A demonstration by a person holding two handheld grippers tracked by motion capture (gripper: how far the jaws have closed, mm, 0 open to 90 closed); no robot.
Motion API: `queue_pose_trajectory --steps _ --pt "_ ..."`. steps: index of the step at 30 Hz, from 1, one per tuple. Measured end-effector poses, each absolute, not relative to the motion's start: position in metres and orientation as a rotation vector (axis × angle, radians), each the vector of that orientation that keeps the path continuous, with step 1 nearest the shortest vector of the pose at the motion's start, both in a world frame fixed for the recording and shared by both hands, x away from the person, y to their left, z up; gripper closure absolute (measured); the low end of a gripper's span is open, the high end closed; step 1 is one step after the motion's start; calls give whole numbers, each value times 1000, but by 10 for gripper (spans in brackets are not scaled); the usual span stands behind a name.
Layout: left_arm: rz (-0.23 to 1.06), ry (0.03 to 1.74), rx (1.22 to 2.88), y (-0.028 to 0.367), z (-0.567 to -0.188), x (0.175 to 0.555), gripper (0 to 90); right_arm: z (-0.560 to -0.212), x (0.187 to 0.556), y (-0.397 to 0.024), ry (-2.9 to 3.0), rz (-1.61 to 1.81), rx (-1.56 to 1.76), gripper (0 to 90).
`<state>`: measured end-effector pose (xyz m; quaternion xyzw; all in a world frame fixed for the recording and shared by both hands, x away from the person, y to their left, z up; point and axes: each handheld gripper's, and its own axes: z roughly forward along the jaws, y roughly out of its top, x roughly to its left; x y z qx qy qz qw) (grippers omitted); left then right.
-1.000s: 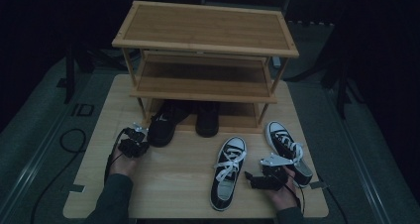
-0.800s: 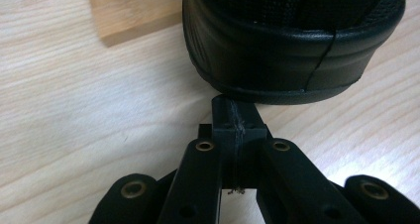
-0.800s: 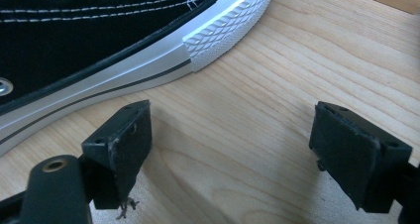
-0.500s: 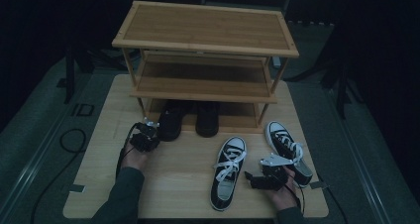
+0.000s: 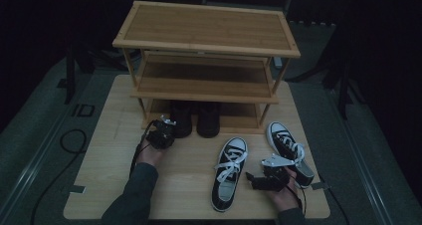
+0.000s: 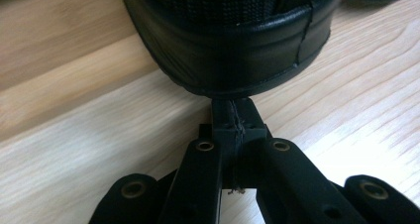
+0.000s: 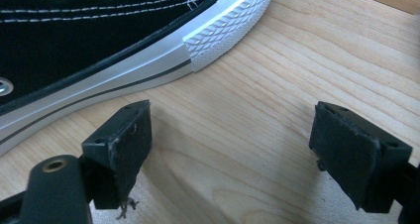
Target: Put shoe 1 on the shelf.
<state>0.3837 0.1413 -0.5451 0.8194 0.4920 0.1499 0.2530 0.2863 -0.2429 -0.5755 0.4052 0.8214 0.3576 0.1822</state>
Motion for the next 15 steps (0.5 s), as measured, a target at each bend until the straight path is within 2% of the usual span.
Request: queue_pose_trajectory --steps 6,11,15 --pt "406 1306 2272 125 -547 389 898 -576 286 -243 2318 1009 1144 167" --pt "391 1301 2268 127 -547 390 895 -576 286 -243 2318 1009 1143 167" --pt "397 1297 2261 129 -545 387 829 -576 286 -243 2317 1008 1144 168"
